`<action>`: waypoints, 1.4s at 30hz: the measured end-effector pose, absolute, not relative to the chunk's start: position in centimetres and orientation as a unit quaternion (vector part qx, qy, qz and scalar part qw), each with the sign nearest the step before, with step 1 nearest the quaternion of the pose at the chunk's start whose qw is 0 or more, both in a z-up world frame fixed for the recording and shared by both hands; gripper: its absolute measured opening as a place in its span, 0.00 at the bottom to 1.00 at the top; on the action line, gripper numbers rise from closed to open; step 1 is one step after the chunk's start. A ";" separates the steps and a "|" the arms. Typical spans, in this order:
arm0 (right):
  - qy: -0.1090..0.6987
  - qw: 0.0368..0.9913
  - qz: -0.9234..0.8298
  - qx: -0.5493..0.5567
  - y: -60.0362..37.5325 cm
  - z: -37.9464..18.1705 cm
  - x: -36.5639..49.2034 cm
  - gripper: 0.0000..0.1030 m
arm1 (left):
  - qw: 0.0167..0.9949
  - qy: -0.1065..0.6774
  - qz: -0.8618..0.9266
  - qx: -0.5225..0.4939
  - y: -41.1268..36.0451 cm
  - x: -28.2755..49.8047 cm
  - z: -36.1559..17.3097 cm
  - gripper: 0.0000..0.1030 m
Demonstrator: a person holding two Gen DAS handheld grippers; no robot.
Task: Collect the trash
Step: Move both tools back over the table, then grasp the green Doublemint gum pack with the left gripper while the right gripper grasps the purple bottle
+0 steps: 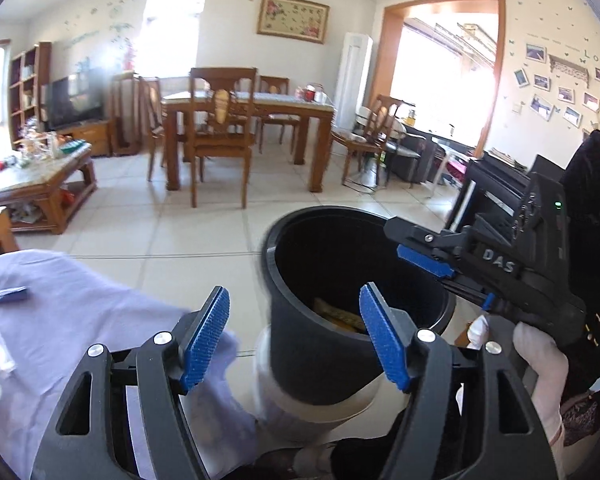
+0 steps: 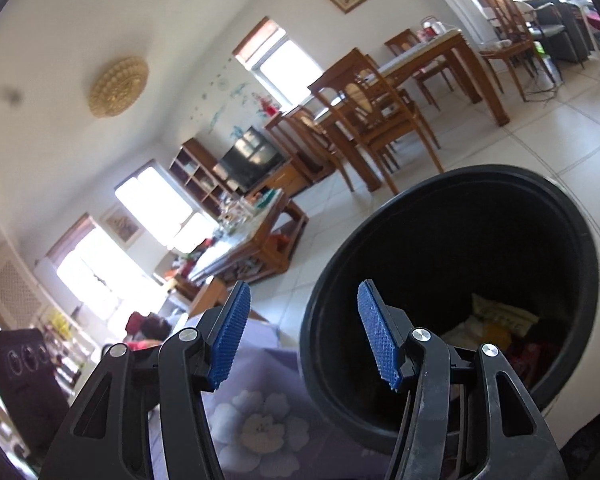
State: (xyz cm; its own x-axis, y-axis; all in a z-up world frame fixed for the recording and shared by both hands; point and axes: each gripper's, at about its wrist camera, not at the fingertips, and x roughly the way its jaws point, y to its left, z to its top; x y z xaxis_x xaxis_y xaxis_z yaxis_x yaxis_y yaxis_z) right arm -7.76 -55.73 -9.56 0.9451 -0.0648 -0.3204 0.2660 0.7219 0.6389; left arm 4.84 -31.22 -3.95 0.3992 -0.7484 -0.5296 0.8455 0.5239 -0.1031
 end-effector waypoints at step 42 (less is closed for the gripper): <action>0.445 0.884 0.142 -0.011 -20.3 -11.3 29.5 0.33 | 0.874 0.419 -0.231 0.087 -4.9 18.9 -10.8 0.30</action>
